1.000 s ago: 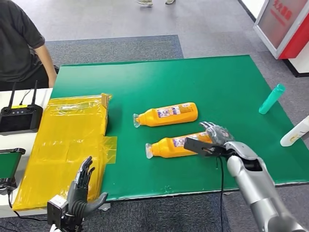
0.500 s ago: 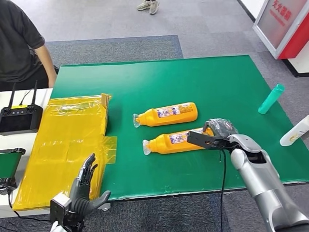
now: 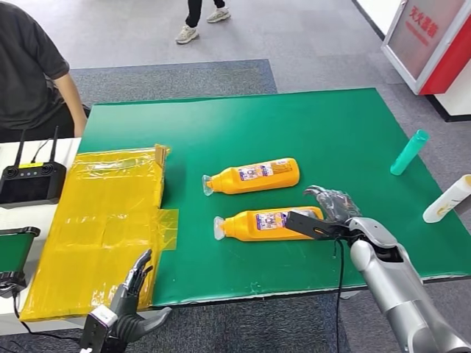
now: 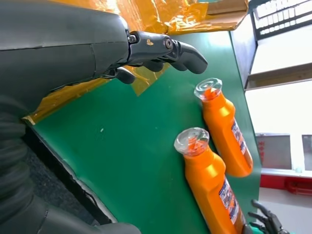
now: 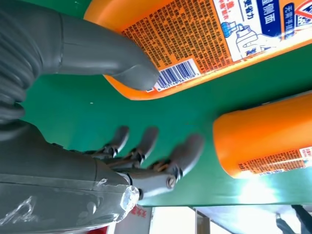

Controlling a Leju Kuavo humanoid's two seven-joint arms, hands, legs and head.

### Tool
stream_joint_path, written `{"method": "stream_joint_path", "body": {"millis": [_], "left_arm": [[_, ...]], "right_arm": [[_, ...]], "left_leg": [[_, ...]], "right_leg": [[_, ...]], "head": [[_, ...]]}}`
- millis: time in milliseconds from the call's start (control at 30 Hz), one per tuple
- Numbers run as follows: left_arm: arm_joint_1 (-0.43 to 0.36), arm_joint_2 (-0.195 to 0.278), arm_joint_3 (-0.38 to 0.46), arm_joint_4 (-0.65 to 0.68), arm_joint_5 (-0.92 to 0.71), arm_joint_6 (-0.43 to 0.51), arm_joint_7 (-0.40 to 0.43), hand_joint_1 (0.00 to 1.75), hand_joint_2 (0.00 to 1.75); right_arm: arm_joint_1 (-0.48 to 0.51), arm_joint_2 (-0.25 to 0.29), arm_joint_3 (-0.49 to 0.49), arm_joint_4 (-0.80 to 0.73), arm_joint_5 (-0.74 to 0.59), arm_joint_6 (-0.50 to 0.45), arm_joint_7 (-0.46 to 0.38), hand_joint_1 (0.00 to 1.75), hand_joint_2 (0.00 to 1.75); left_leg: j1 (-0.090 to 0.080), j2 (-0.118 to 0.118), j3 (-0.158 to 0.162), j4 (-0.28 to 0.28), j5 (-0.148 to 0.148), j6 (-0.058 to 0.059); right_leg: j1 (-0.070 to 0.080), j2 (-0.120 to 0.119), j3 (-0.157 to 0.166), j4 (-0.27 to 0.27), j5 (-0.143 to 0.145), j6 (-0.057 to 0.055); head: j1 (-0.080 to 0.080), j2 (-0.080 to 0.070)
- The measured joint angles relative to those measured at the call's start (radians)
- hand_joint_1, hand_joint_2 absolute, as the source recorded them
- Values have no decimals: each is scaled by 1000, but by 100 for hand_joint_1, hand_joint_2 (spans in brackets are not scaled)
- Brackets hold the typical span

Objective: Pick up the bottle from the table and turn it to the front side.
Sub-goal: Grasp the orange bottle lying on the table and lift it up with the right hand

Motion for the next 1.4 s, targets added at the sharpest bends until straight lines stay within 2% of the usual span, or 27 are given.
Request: {"method": "stream_joint_path", "body": {"millis": [767, 1067, 1400], "left_arm": [[1, 4, 6, 13, 0, -2, 0, 0, 175], [14, 8, 9, 13, 3, 0, 0, 0, 175], [25, 8, 20, 13, 1, 0, 0, 0, 175]], "right_arm": [[-13, 4, 1, 19, -39, 39, -32, 0, 175], [15, -43, 14, -56, -140, 131, -47, 0, 175], [84, -95, 40, -144, -176, 153, -29, 0, 175]], "left_leg": [[0, 0, 6, 0, 0, 0], [0, 0, 4, 0, 0, 0], [-1, -1, -11, 0, 6, 3]], "right_leg": [[0, 0, 5, 0, 0, 0], [0, 0, 5, 0, 0, 0], [-1, -2, -3, 0, 6, 2]], "head": [[0, 0], [0, 0], [0, 0]]}}
